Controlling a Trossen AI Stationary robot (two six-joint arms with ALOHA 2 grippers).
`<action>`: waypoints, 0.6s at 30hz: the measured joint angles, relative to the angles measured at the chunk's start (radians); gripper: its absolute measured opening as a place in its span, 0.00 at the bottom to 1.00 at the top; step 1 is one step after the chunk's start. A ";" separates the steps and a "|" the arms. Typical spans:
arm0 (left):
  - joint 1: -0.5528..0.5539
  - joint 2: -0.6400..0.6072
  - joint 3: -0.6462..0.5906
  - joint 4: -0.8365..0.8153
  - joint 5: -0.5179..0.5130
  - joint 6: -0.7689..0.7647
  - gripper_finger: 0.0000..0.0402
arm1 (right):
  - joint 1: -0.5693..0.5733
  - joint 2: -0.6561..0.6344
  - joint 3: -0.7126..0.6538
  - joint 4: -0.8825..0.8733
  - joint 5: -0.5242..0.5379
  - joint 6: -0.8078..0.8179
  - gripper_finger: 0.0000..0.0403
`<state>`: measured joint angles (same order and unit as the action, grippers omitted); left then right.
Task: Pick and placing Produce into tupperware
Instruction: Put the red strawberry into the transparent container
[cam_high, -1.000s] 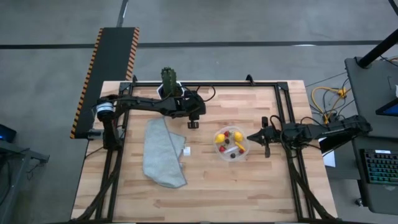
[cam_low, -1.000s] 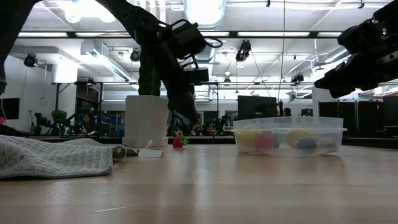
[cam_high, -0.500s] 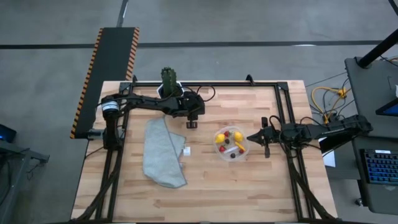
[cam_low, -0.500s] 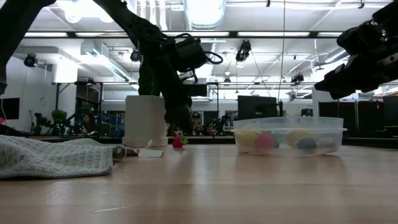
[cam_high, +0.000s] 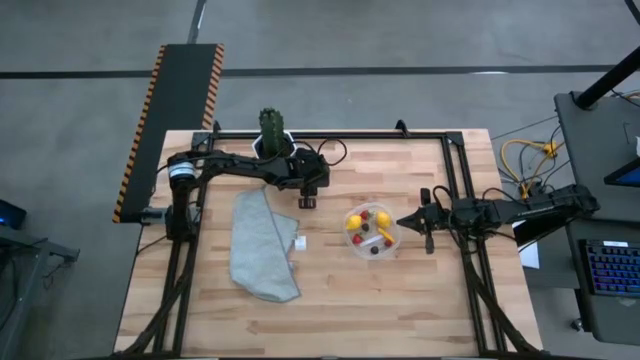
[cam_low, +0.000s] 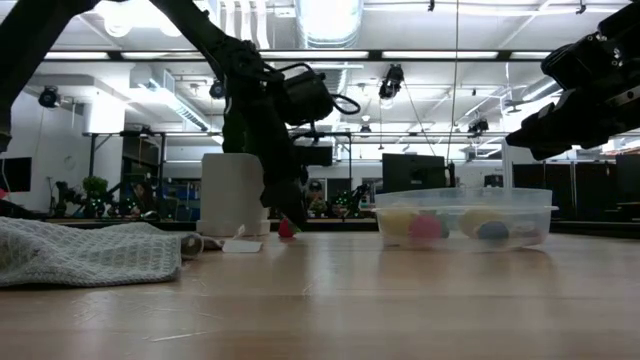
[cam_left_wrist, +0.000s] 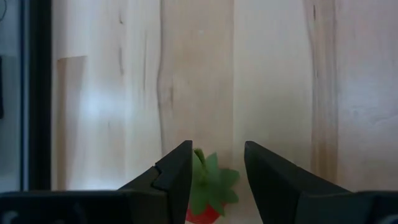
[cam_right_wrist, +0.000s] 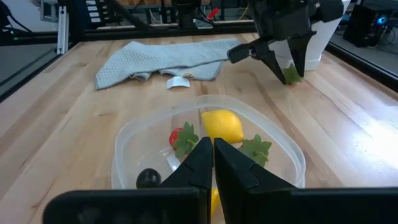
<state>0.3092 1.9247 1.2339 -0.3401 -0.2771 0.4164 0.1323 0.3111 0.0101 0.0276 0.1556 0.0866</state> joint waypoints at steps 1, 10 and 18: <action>0.000 0.004 0.000 0.000 0.000 0.000 0.33 | 0.000 0.000 0.000 0.000 0.000 0.000 0.02; 0.000 0.015 0.000 0.000 0.002 -0.006 0.33 | 0.000 0.000 0.000 0.000 0.000 0.000 0.02; 0.001 0.015 0.000 -0.001 -0.002 0.010 0.33 | 0.000 0.000 0.000 0.000 0.000 0.002 0.02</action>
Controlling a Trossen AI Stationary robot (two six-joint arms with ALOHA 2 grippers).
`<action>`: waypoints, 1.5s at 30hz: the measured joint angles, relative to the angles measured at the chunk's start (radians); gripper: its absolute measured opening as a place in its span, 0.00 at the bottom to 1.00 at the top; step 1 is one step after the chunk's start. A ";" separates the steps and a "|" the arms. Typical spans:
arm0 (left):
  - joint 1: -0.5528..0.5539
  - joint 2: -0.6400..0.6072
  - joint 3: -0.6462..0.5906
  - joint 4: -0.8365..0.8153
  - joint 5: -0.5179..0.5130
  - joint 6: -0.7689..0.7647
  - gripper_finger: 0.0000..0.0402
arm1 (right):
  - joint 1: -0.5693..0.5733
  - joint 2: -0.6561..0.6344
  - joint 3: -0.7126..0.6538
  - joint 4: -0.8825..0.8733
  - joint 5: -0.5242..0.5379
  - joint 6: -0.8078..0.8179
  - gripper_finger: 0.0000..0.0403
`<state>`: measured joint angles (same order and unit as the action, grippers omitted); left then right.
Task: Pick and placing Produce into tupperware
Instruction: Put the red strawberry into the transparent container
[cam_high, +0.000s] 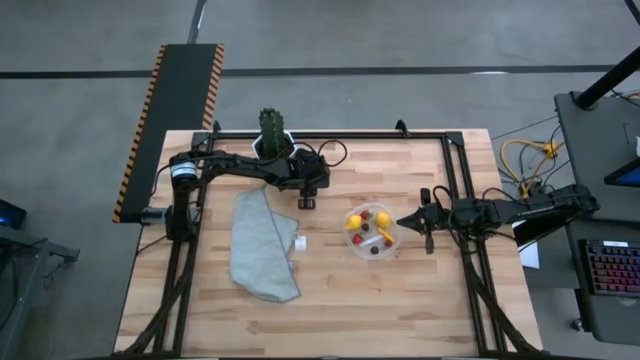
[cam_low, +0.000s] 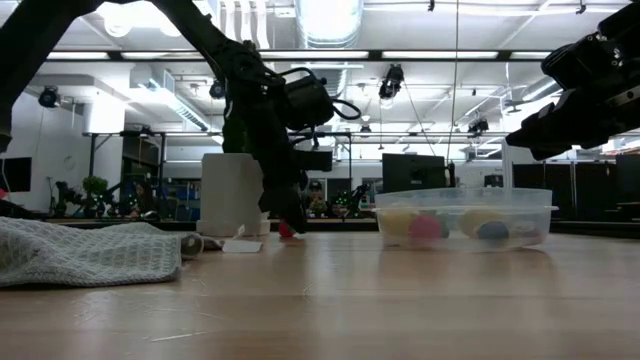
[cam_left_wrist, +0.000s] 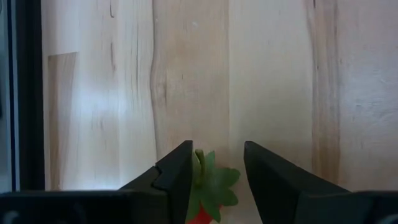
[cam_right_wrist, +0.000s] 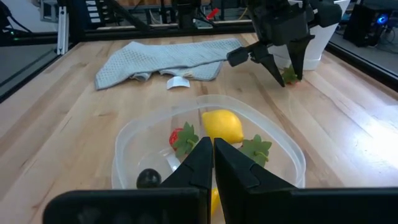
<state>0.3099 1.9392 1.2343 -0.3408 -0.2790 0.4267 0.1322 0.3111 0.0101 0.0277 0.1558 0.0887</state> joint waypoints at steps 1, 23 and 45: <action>0.000 0.000 0.000 0.000 -0.001 0.000 0.32 | 0.000 0.000 0.000 0.000 0.000 0.001 0.02; 0.000 -0.001 0.016 0.000 -0.009 0.047 0.00 | 0.000 0.000 0.000 0.000 0.001 0.006 0.02; -0.119 -0.016 0.134 -0.018 0.013 0.032 0.00 | 0.000 0.000 0.000 0.000 0.002 0.006 0.02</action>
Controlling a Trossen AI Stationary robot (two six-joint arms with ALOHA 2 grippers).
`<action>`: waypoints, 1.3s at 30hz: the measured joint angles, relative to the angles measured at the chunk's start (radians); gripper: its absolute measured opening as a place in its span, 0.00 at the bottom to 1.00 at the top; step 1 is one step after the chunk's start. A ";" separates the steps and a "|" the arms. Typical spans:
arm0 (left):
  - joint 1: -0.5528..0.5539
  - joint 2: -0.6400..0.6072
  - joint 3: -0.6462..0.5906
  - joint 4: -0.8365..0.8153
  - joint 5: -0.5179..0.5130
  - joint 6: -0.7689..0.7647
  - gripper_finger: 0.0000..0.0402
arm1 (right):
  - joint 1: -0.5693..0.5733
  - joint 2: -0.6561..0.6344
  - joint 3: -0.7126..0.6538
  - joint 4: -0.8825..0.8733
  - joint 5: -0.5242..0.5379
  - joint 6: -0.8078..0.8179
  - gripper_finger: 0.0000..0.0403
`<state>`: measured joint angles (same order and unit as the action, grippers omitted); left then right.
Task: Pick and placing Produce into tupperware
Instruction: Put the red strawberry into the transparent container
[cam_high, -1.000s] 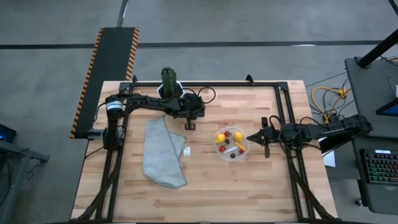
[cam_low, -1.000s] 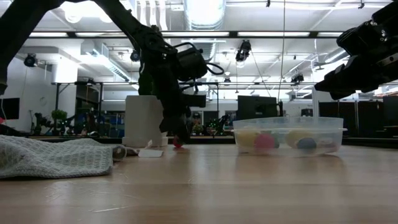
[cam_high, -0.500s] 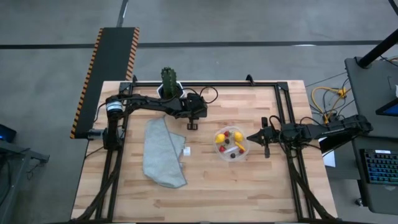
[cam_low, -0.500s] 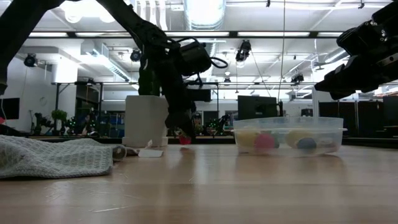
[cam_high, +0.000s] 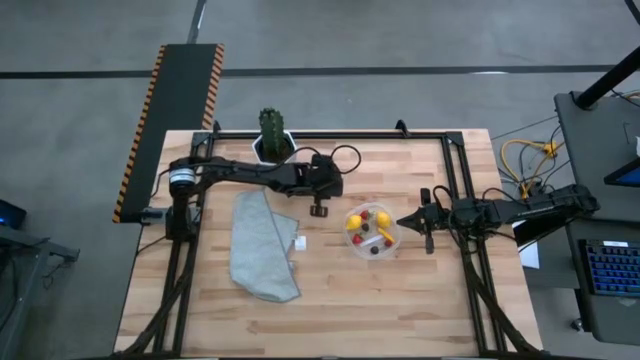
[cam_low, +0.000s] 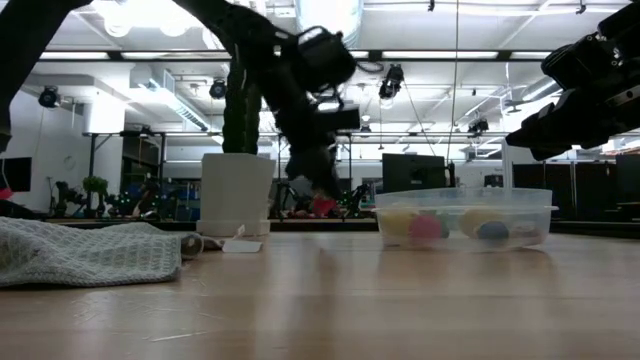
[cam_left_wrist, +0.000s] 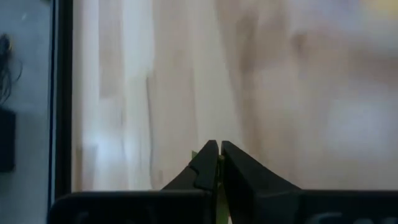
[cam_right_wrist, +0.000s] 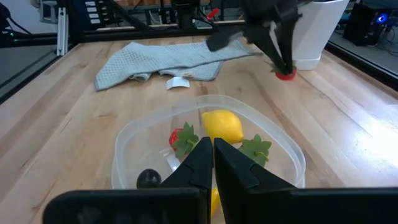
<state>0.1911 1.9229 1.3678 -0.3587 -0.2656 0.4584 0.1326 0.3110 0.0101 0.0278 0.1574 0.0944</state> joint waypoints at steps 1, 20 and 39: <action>-0.010 -0.007 0.010 -0.001 0.018 -0.004 0.00 | 0.000 0.000 0.000 0.000 0.000 0.000 0.02; -0.238 -0.074 0.128 0.239 0.261 -0.016 0.00 | 0.000 0.000 0.000 0.001 0.000 0.003 0.02; -0.230 0.080 0.017 0.606 0.391 -0.113 0.00 | 0.000 0.008 0.000 0.003 0.000 0.005 0.02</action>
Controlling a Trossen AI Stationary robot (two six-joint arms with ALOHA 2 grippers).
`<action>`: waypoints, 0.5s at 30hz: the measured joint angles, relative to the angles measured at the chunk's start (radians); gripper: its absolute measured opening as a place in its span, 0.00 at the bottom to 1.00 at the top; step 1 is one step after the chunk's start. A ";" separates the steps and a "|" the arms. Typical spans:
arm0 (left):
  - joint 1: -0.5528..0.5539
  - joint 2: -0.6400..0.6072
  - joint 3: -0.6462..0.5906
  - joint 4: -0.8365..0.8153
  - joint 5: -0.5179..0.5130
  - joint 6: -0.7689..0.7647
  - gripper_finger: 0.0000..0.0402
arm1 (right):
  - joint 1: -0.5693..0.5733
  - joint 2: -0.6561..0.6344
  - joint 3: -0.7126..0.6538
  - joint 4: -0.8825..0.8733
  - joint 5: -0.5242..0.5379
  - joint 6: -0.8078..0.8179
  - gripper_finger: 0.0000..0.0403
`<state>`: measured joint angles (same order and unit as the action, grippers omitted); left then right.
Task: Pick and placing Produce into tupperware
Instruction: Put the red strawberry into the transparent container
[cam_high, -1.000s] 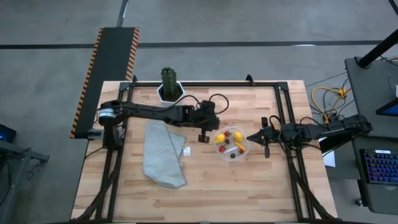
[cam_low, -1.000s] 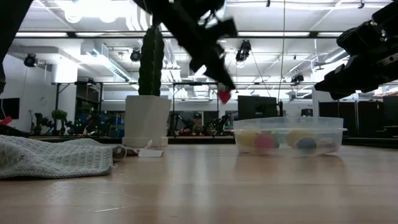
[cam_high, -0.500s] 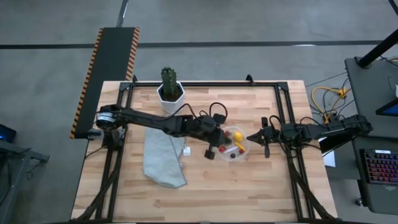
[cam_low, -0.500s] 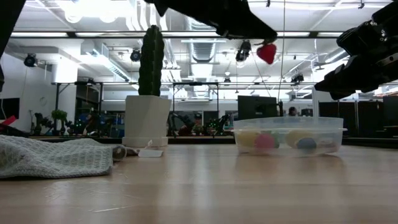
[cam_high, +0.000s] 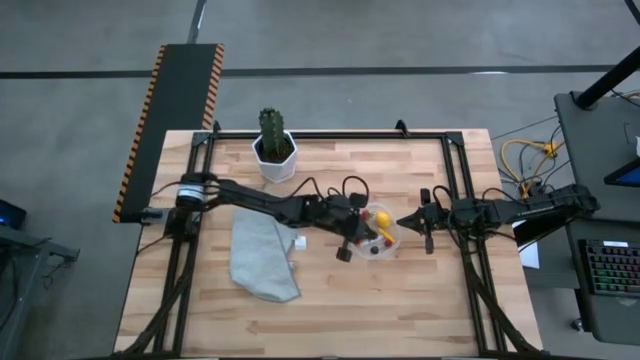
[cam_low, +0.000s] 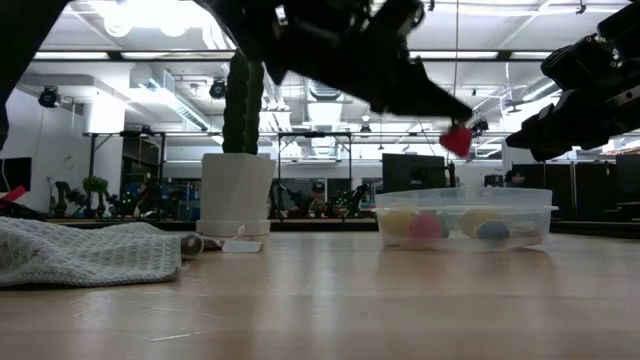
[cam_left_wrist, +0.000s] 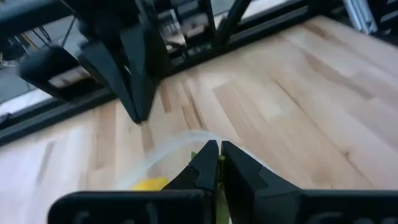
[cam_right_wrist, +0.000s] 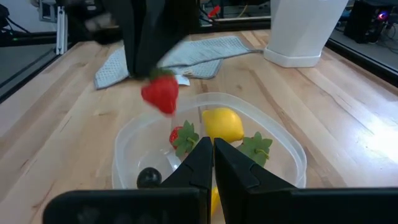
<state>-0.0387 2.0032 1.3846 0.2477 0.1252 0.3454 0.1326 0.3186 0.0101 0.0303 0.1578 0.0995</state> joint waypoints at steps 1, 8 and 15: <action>0.000 0.019 0.001 0.012 0.000 0.000 0.00 | 0.000 -0.001 0.000 0.000 0.000 0.000 0.02; 0.006 0.108 0.025 0.033 -0.007 -0.001 0.00 | 0.000 -0.002 0.000 0.000 0.000 0.000 0.02; 0.017 0.138 0.022 0.033 -0.011 -0.003 0.00 | 0.000 -0.002 0.000 0.000 0.000 0.001 0.02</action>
<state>-0.0216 2.1408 1.4069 0.2812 0.1139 0.3428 0.1322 0.3168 0.0101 0.0300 0.1581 0.1009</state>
